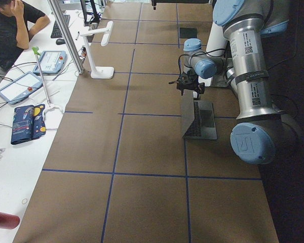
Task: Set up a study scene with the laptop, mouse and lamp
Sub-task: 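Reach the left gripper to the closed grey laptop and grasp its lid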
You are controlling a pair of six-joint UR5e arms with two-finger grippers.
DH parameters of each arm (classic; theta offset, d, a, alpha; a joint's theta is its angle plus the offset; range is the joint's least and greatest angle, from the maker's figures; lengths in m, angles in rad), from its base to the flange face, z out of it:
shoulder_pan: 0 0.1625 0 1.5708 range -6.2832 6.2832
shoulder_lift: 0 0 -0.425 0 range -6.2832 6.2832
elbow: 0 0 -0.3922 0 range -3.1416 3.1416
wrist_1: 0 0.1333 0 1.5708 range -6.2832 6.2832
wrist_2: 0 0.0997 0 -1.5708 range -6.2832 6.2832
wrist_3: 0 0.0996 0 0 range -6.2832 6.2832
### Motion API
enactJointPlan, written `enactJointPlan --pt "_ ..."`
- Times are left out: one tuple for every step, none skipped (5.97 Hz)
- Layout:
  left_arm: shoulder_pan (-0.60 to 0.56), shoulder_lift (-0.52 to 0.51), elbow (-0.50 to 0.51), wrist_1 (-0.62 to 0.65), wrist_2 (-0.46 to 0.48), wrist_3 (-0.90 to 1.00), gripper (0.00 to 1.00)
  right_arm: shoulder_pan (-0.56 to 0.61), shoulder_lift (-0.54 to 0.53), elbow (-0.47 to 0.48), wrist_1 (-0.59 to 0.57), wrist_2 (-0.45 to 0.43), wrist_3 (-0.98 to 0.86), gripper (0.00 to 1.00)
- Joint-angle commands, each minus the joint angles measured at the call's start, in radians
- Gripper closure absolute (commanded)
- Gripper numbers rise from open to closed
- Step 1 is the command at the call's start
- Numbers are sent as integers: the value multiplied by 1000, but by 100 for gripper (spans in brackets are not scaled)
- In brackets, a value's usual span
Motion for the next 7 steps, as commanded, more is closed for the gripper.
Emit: enactJointPlan --pt "10 -2 6 -7 2 -8 6 0 -1 3 0 -1 -1 0" --pt "10 0 6 -7 2 -14 6 0 -1 2 -1 -1 -1 0" --pt "10 1 8 -5 2 -17 8 0 -1 3 -2 1 1 0" --pt "10 -3 26 -10 2 -43 10 0 -1 3 0 1 -1 0" --pt "10 -6 40 -10 0 -45 16 0 -1 3 -1 1 -1 0" --pt "10 -13 52 -10 -1 -62 37 0 -1 3 -2 1 -1 0" --pt "10 -17 52 -10 -3 -82 87 0 -1 6 -2 1 -1 0"
